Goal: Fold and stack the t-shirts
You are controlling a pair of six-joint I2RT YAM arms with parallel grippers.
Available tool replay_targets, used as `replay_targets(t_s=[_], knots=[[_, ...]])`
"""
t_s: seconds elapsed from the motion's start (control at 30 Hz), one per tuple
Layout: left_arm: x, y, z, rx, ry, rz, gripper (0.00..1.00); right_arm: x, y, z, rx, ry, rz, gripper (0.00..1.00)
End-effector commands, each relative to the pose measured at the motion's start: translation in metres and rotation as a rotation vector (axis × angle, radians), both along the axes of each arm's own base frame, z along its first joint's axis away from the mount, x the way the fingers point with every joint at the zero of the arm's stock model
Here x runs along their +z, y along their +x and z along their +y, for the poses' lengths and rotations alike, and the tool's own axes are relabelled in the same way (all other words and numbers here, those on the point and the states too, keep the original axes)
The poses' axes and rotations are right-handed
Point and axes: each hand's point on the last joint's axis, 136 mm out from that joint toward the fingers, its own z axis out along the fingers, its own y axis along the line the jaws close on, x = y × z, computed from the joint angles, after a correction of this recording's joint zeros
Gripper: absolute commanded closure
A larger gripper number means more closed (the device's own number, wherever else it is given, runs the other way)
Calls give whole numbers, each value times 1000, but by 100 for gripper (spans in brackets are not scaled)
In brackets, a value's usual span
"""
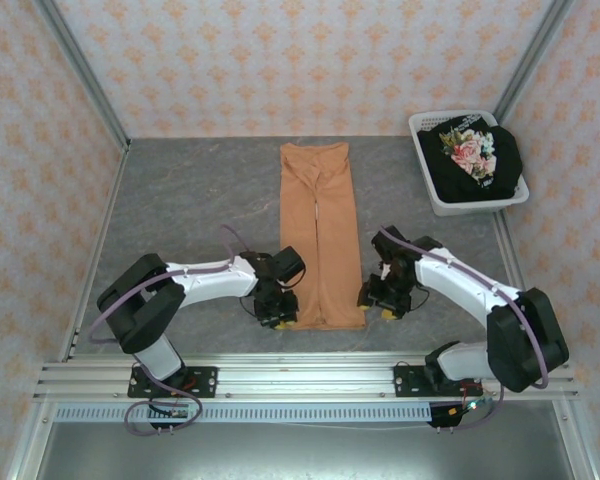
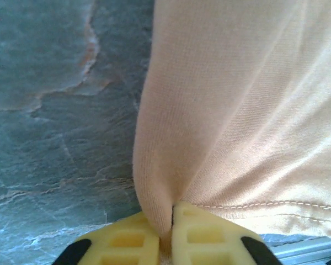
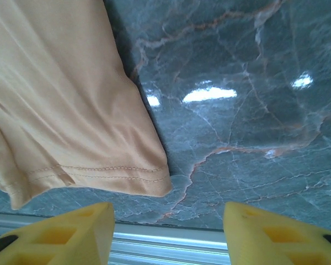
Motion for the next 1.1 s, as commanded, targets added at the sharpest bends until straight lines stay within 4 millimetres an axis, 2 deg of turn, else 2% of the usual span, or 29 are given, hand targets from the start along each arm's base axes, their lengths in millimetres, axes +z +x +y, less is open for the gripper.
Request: replay_targets(t_s=[0.0,0.2,0.53,0.67,0.77,0.9,1.07], knots=[[-2,1,5,-4,31,-16,92,-6,-2,8,-19,15,7,47],[-4,-7,11,-3,36,-1,98,-17,3,23,-25,0,20,49],[-4,-10,11,-11,23,7,100,-38,-5,25,-48,-53,63,58],[-3,-10,10,-16,20,5,100,-43,-4,31,-64,-40,75,68],[-2,-11,13,-24,27,3,100,-46,-2,33,-79,-46,77,83],[2,-18,17,-45,26,8,100,-38,-6,27,-102,-62,67,100],[9,-38,14,-98,-10,31,100,-17,-25,32,-97,-7,101,100]])
